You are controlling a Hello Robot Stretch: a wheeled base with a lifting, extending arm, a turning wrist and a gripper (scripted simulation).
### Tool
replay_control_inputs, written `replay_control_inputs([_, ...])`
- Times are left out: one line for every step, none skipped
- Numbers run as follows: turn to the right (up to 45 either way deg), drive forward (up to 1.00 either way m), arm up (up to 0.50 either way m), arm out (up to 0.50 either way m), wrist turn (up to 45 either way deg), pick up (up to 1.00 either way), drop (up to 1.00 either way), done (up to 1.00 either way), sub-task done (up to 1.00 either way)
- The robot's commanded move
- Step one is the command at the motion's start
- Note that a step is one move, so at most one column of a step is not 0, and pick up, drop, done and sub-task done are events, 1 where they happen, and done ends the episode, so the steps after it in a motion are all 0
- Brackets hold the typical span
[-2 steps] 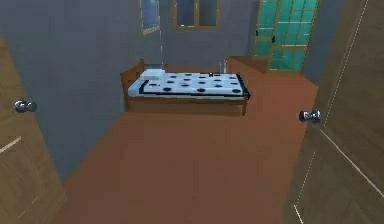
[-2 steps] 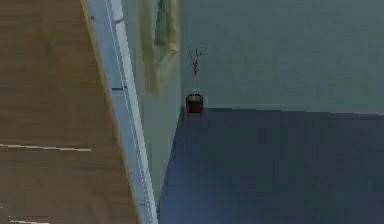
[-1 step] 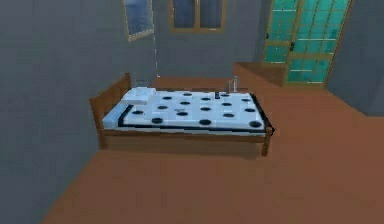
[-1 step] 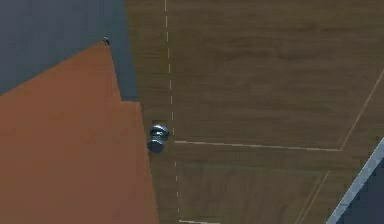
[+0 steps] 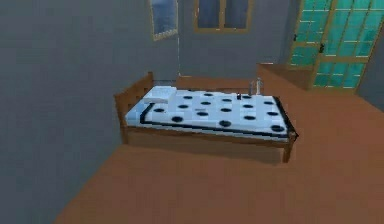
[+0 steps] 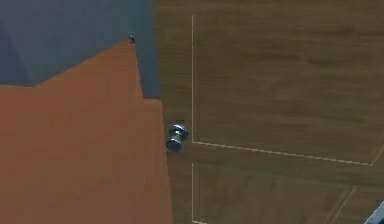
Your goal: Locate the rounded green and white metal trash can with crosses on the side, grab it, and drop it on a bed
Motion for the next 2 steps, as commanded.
replay_control_inputs([0.0,0.35,0.00,0.00,0.0,0.00,0.00,0.00,0.00])
replay_control_inputs([45.0,0.00,0.00,0.00,0.0,0.00,0.00,0.00,0.00])
